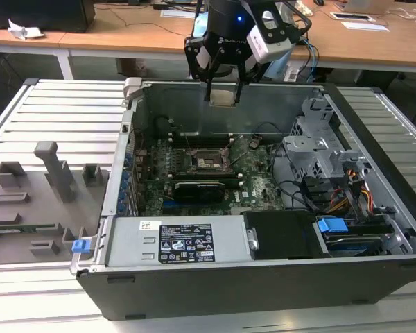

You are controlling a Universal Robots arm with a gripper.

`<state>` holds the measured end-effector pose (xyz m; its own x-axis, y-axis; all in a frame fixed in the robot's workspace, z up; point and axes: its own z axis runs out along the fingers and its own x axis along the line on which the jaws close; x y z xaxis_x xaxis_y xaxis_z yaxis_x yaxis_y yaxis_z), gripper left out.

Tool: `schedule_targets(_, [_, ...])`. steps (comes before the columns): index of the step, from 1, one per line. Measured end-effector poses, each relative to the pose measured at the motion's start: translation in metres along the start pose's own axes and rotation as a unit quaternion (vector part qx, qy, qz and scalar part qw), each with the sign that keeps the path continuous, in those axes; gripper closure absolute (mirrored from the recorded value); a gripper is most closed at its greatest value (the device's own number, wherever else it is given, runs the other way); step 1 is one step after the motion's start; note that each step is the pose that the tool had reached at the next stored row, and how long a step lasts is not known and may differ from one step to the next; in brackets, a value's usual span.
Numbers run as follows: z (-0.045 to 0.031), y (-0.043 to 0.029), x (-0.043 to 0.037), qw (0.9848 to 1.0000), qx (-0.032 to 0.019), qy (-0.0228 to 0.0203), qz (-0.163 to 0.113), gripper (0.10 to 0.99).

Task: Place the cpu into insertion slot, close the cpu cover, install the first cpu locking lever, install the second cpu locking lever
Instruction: 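Place the cpu into insertion slot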

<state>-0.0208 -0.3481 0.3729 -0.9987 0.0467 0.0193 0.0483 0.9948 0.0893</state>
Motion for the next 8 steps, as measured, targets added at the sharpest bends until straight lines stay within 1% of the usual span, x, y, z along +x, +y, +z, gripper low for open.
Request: schedule_targets(8, [0.0,0.0,0.001,0.9999,-0.0003,-0.0014,0.016,0.545])
